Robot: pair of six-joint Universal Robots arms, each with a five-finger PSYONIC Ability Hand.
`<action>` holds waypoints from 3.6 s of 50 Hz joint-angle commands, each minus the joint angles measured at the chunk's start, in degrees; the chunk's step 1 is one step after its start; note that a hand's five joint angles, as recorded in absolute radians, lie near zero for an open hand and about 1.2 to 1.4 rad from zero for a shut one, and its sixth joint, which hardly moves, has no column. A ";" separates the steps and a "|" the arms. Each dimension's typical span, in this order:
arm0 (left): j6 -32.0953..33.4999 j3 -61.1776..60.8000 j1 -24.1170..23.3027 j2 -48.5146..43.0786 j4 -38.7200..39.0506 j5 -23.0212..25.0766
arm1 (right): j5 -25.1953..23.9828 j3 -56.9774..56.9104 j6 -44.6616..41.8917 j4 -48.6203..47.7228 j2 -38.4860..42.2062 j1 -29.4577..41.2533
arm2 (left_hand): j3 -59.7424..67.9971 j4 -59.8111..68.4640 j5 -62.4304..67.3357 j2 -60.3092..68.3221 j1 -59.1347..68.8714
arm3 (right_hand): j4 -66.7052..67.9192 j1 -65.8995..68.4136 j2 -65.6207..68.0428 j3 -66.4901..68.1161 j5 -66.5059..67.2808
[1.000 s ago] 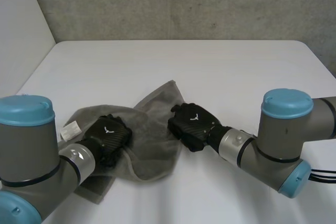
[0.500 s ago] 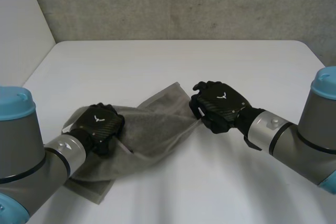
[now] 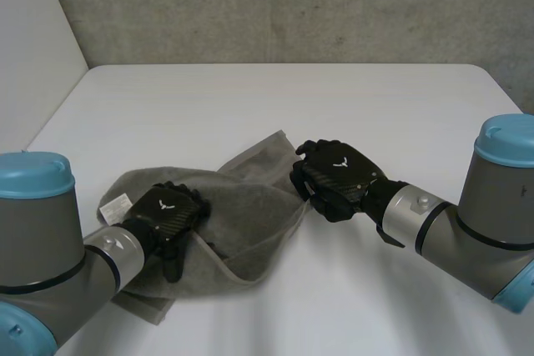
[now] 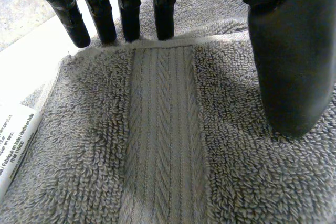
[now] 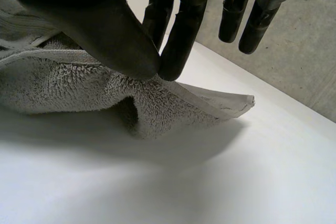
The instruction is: Fold the towel.
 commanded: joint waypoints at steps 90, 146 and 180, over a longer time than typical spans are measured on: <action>-24.99 15.52 11.94 28.28 18.36 10.88 | 2.52 -16.79 22.86 -9.94 -13.54 -2.31 | -2.93 -3.36 63.32 62.86 62.23 | -4.37 4.76 4.50 -2.46 3.27; -17.07 1.17 20.47 20.81 8.61 18.27 | 2.15 -1.99 11.60 -6.33 -2.29 0.16 | -2.93 -3.36 1.44 0.98 0.35 | -4.37 -53.38 -53.64 -2.46 -54.87; -20.52 47.67 6.32 -25.84 4.65 7.90 | 3.03 -1.99 8.44 -6.50 1.05 -0.28 | -2.93 -3.36 2.95 2.49 1.86 | -4.37 -54.55 -54.82 -2.46 -56.04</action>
